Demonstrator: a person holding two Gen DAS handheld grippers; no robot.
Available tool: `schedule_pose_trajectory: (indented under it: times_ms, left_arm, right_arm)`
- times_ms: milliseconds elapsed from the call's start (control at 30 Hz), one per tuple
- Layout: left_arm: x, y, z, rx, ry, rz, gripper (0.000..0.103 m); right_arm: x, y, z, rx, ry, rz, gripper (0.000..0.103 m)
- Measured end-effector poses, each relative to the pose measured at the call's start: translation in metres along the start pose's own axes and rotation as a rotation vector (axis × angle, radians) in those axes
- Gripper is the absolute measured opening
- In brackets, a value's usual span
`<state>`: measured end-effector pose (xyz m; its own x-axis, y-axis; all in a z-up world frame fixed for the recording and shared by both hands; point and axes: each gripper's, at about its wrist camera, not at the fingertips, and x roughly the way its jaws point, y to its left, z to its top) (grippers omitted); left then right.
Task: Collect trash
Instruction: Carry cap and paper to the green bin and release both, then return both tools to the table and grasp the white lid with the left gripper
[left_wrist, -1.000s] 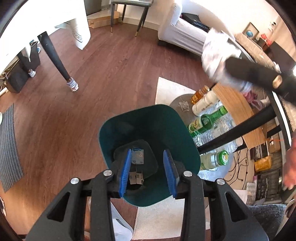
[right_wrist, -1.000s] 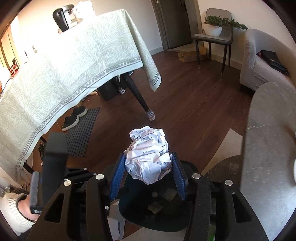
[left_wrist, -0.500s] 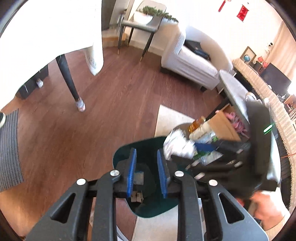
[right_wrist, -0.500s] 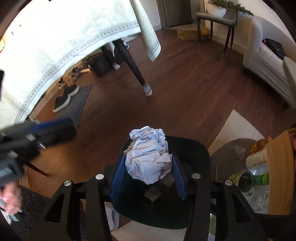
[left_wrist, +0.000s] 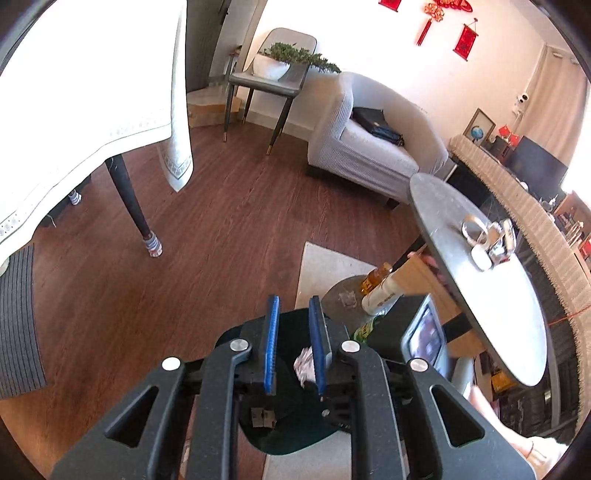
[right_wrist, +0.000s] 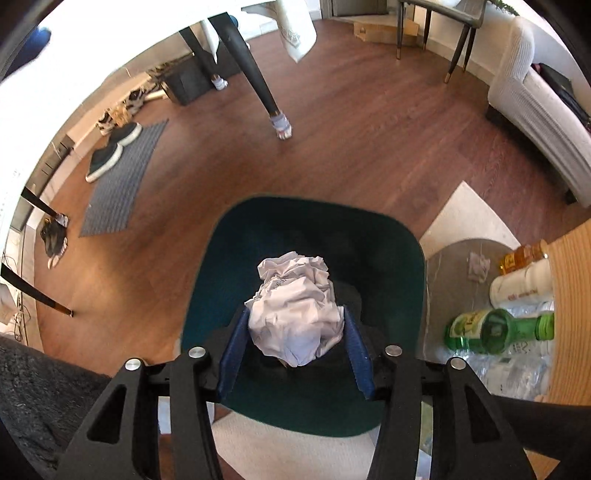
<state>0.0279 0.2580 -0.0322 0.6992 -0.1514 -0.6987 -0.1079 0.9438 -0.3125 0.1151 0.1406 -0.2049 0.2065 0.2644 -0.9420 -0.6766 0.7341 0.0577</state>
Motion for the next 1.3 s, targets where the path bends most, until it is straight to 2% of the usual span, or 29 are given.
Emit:
schedule_pose_trajectory:
  times_ms: [167,333,433,533,667,867,967,1033,1100,1300]
  left_arm:
    - [-0.007,-0.008,0.008,-0.002,-0.026,-0.009,0.018]
    - [-0.008,-0.015,0.015,-0.006,-0.044,-0.008,0.017]
    - [-0.010,-0.023,0.018,0.001,-0.058,-0.007,0.016]
    - [-0.013,-0.033,0.023,0.020,-0.086,0.009,0.016]
    - [-0.018,-0.042,0.030,0.018,-0.108,0.011,0.016]
    - [-0.019,-0.079,0.049,0.070,-0.125,-0.011,0.017]
    - [-0.006,-0.112,0.060,0.121,-0.095,-0.046,0.027]
    - [0.003,-0.131,0.065,0.156,-0.081,-0.056,0.030]
    - [0.013,-0.158,0.069,0.182,-0.076,-0.084,0.030]
    - [0.052,-0.215,0.065,0.257,-0.033,-0.138,0.044]
  right_arm:
    - [-0.010,-0.002,-0.006,-0.005,-0.015,0.000,0.057]
    - [-0.037,-0.001,-0.004,-0.020,-0.079,0.047,0.057]
    - [-0.062,0.003,-0.002,-0.043,-0.144,0.083,0.057]
    - [-0.093,0.003,-0.001,-0.057,-0.219,0.115,0.051]
    - [-0.138,-0.010,-0.001,-0.011,-0.320,0.174,0.046]
    - [-0.212,-0.052,-0.009,0.030,-0.426,0.053,0.046]
    - [-0.252,-0.091,-0.012,0.091,-0.478,-0.030,0.046]
    - [-0.278,-0.118,-0.015,0.128,-0.520,-0.087,0.046]
    - [-0.295,-0.141,-0.021,0.162,-0.551,-0.119,0.046]
    - [-0.309,-0.214,-0.058,0.303,-0.594,-0.149,0.046]
